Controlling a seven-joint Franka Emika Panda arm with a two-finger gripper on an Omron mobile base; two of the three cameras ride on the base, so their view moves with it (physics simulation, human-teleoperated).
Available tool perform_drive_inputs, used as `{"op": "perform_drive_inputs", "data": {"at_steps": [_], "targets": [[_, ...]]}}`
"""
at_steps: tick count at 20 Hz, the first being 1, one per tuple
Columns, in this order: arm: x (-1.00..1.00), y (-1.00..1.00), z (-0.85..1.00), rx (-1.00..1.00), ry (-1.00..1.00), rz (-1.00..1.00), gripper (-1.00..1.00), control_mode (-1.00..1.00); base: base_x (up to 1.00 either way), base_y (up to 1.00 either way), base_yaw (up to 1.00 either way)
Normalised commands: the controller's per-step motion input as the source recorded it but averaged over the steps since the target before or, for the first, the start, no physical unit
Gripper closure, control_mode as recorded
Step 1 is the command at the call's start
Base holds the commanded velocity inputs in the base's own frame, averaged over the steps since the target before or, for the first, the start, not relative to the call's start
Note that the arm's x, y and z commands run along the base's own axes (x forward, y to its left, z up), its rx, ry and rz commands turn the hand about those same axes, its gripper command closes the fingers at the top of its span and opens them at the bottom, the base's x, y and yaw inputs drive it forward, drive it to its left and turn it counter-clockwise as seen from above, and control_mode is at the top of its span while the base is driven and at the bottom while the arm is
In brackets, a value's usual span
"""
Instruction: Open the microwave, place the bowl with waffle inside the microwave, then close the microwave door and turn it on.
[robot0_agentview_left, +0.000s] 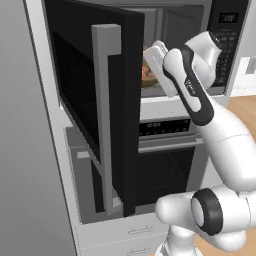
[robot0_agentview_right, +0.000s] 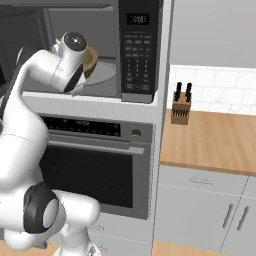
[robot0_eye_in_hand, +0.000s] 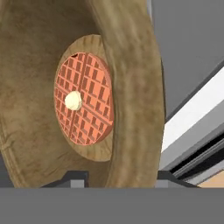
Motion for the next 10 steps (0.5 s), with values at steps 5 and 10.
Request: {"op": "perform_drive_inputs", "data": {"at_steps": [5, 10], "targets": [[0.06, 0.03, -0.08, -0.16, 0.05, -0.3, 1.0, -1.0, 0.0, 0.0, 0.0], [0.0, 0.14, -0.15, 0.0, 0.0, -0.32, 1.0, -1.0, 0.0, 0.0, 0.0]]}}
